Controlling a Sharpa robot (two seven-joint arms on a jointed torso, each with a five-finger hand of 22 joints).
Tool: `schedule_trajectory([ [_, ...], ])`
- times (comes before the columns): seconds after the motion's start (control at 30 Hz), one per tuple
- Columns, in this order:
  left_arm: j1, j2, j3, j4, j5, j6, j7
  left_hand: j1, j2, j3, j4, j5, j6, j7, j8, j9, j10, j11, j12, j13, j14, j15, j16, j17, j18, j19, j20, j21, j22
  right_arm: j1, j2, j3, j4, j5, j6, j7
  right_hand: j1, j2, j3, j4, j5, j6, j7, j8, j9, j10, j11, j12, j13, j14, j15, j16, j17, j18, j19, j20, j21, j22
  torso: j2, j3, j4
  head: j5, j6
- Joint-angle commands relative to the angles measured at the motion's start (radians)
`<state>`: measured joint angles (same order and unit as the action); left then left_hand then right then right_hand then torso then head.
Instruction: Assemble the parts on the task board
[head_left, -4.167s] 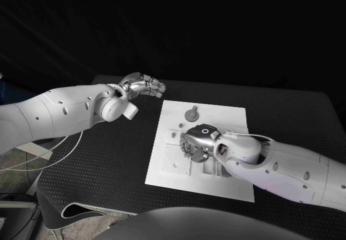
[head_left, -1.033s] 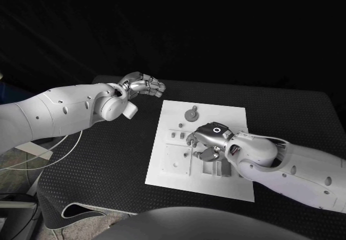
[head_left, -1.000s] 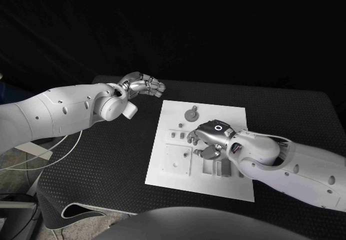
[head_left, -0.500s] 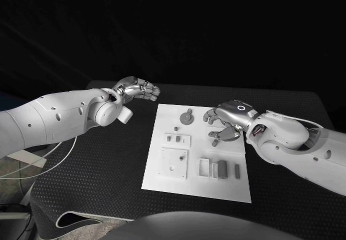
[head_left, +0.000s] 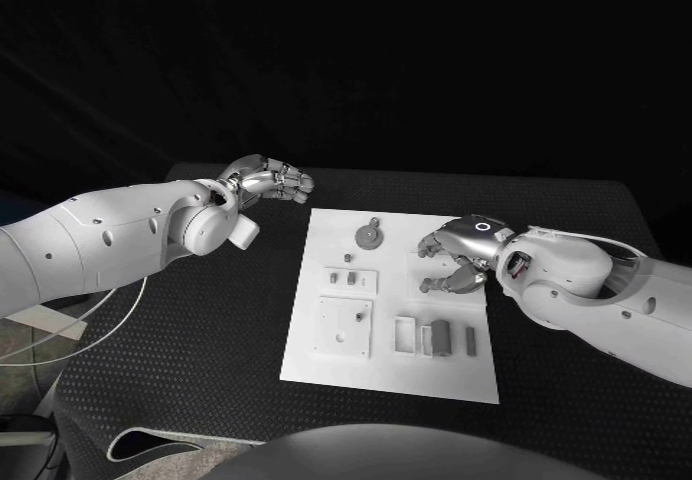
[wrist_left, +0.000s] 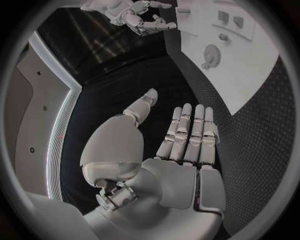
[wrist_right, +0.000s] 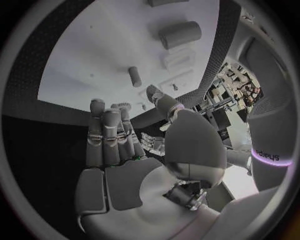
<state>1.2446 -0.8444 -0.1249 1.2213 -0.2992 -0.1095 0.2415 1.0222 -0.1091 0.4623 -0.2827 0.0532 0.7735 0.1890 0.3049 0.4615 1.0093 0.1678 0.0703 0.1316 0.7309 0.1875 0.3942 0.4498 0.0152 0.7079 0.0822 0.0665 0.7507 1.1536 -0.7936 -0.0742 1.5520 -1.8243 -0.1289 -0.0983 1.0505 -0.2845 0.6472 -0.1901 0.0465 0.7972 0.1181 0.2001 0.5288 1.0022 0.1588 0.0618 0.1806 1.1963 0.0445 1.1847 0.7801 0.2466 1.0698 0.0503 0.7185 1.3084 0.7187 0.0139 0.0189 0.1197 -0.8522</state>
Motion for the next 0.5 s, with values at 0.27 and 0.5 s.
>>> schedule_trajectory([
  [0.27, 0.001, 0.001, 0.001, 0.000, -0.002, 0.005, -0.001, 0.006, -0.002, -0.002, 0.003, -0.004, 0.000, 0.008, 0.004, 0.001, 0.004, 0.003, 0.006, -0.002, 0.006, 0.000, -0.007, 0.002, -0.005, 0.002, 0.006, 0.002, -0.002, -0.016, 0.023, -0.015, -0.023, -0.022, 0.039, -0.033, 0.044, 0.025, 0.010, 0.001, 0.004, 0.013, 0.021, 0.018, 0.006, 0.042, -0.015, 0.027, 0.002, 0.008, -0.014, 0.022, -0.008, 0.015, 0.008, -0.011, 0.012, 0.020, 0.000, -0.0002, 0.0012, 0.000, 0.001],
  [0.5, 0.001, 0.002, 0.001, -0.002, -0.003, 0.005, -0.002, 0.006, -0.002, -0.002, 0.004, -0.004, -0.003, 0.018, 0.003, 0.000, 0.005, 0.011, 0.006, -0.004, 0.008, 0.003, -0.007, 0.003, -0.004, 0.003, 0.007, 0.002, -0.004, -0.017, 0.043, -0.024, -0.032, -0.029, 0.029, -0.027, 0.067, 0.100, -0.009, -0.048, 0.004, 0.066, 0.041, 0.054, 0.016, 0.126, -0.047, 0.061, 0.016, 0.045, -0.045, 0.033, -0.020, 0.015, 0.033, -0.025, 0.029, 0.019, 0.000, 0.0001, 0.0014, -0.001, 0.002],
])
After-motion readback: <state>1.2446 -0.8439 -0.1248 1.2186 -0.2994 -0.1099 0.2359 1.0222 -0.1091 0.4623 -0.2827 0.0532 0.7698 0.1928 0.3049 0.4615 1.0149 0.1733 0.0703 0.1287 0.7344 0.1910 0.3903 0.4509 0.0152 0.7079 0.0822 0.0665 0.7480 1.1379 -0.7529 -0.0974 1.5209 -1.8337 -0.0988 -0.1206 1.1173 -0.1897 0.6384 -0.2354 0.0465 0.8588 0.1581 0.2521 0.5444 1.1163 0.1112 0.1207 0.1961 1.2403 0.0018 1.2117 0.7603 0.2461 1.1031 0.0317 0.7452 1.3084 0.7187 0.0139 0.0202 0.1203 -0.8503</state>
